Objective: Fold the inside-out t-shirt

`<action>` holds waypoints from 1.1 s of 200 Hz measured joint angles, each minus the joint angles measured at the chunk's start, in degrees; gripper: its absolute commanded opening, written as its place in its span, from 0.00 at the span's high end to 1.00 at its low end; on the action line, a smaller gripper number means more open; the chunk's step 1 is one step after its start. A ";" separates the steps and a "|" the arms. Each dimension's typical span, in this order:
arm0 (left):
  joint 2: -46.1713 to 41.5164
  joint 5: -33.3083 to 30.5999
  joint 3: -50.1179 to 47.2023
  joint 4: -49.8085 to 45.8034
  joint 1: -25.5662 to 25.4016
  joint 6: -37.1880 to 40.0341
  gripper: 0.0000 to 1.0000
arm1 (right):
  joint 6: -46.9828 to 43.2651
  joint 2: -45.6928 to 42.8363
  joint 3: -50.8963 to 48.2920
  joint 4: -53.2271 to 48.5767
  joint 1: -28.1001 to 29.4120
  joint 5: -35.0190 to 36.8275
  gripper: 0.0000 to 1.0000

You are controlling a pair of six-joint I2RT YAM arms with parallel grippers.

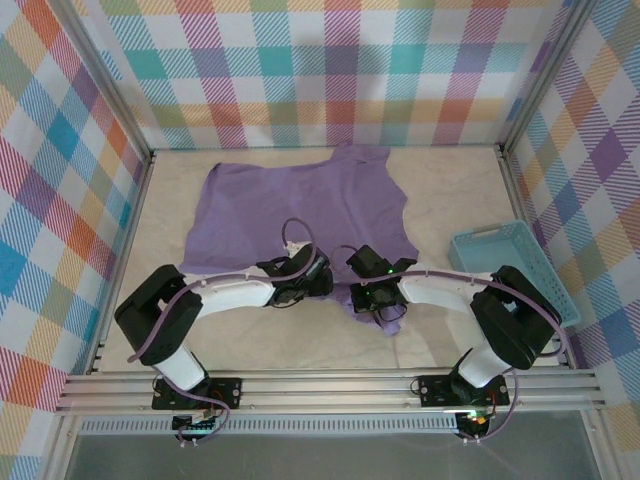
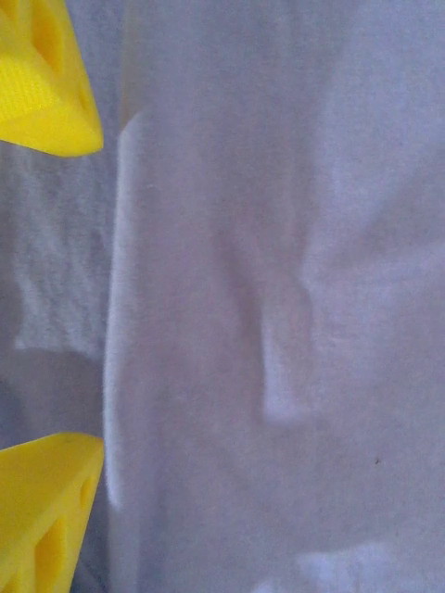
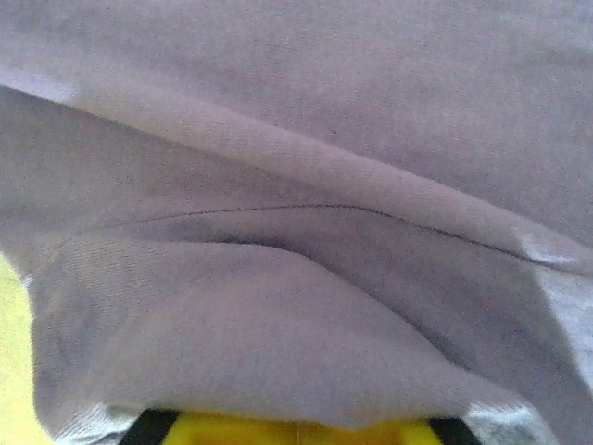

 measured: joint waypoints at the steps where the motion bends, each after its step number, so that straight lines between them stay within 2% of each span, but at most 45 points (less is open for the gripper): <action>1: 0.17 0.04 0.13 -0.07 0.11 0.11 0.23 | 0.09 -0.02 0.00 0.00 -0.02 0.00 0.97; 12: 1.70 0.35 1.16 -0.15 1.01 0.35 0.23 | -0.11 -0.07 0.00 -0.02 0.00 -0.02 1.00; 58: 6.34 1.20 4.83 -0.22 4.68 0.68 0.23 | -0.24 -5.95 -1.70 -0.96 2.16 0.04 1.00; 108: 8.98 0.59 7.43 -0.26 5.60 0.13 0.23 | 1.25 -15.80 -5.07 -4.66 9.62 1.40 1.00; 153: 9.53 0.13 7.93 -0.11 5.60 -0.83 0.23 | 3.28 -17.20 -6.45 -6.43 18.47 2.01 1.00; 170: 9.53 0.13 7.93 -0.11 5.60 -0.87 0.23 | 4.02 -16.22 -6.32 -5.79 21.70 1.51 0.83; 197: 9.33 0.22 7.85 -0.09 5.57 -0.85 0.23 | 4.79 -14.25 -5.46 -6.40 23.54 1.66 0.66; 220: 8.31 0.37 7.28 -0.72 4.94 -0.76 0.22 | 6.05 -17.09 -4.94 -9.55 21.68 4.72 0.61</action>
